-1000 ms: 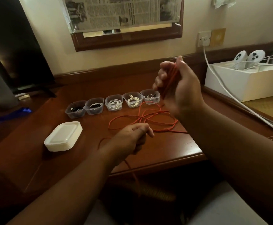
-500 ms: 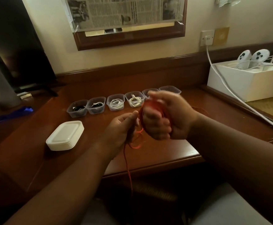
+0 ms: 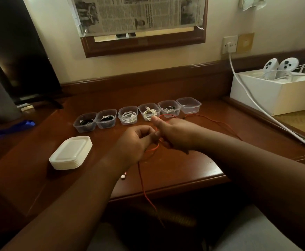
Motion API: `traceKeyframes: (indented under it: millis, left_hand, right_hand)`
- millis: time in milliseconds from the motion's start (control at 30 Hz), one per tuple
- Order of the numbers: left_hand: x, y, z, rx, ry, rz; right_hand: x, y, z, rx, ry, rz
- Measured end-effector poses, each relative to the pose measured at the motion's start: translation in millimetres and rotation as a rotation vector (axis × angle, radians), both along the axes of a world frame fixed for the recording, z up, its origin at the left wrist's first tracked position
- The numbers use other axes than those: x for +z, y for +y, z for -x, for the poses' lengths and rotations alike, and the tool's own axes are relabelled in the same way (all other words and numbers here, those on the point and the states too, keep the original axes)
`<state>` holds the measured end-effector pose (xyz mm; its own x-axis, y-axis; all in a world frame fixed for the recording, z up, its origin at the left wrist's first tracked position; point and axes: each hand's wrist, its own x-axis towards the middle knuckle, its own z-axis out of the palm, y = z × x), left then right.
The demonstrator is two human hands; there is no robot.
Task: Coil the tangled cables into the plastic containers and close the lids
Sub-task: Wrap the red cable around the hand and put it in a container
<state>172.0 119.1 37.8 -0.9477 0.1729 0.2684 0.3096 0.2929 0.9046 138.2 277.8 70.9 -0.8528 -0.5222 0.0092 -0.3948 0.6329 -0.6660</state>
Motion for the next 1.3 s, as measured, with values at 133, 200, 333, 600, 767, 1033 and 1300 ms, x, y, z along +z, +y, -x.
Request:
traceKeyframes:
  millis: [133,200,333,600,767,1033,1300]
  left_hand:
    - [-5,-3,3,-0.045,0.004,-0.178]
    - [-8,2,3,-0.019,-0.048,-0.376]
    - [-13,22,1,0.095,-0.137,-0.605]
    - [-9,25,-12,0.051,0.022,0.000]
    - [18,1,-9,0.159,0.289,0.237]
    - [0,7,1,0.053,-0.044,-0.501]
    - [1,28,-19,0.138,0.087,0.060]
  right_hand:
    - [-2,9,-5,0.240,-0.716,0.424]
    - [-2,10,-7,0.409,-0.948,0.705]
    - [1,2,-12,0.513,-0.943,1.319]
    - [1,3,-3,-0.052,0.472,0.773]
    - [-8,4,-6,-0.070,0.371,0.117]
    - [5,10,-18,0.476,-0.898,1.204]
    - [-1,5,-5,0.047,0.401,0.811]
